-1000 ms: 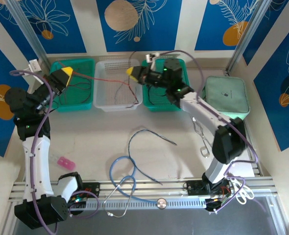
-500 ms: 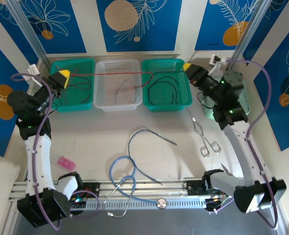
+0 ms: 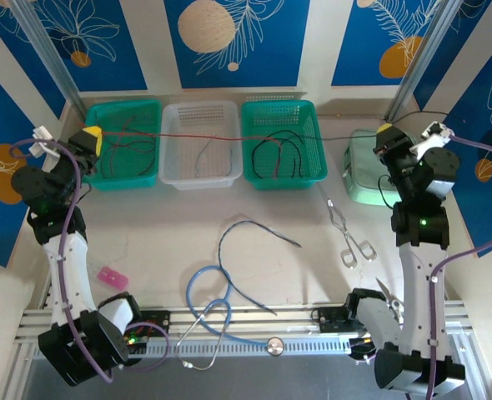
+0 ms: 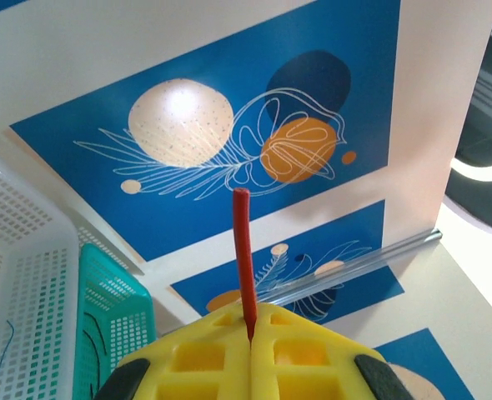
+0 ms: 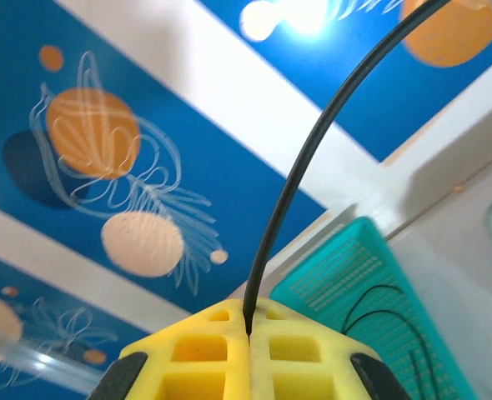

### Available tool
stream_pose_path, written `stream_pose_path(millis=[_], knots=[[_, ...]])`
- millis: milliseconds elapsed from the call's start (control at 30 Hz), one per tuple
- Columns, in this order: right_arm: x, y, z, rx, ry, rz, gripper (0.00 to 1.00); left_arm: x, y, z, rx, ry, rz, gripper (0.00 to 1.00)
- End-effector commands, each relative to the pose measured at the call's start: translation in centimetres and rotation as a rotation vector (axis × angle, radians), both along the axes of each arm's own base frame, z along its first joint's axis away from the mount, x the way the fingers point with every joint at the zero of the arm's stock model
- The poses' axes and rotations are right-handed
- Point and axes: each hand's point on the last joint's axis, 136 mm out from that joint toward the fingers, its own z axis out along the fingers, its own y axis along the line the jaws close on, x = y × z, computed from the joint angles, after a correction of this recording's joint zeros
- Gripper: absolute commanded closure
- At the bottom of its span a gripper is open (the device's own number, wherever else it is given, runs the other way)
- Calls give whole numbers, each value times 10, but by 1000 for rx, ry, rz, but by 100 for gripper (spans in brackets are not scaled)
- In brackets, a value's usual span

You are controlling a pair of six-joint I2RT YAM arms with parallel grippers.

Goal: Untangle the cables

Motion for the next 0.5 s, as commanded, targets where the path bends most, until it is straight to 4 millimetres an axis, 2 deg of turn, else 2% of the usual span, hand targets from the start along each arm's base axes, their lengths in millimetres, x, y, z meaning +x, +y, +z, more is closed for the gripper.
stream_pose_path(millis=[0,133,200,333,467], knots=[[-16,-36,-16,-17,50,-205,100,-7,8,14,-3,-61,44,100],[-33,-56,-25,-22,89,-334,100,-6,14,7,-13,-46,68,100],[-38,-60,-26,-22,96,-357,100,-5,16,3,-20,-36,75,100],[-32,-48,-17,-45,62,-272,100,-6,15,2,-22,-32,69,100],[-22,-31,2,-51,24,-162,100,-8,13,3,-13,-33,60,100]])
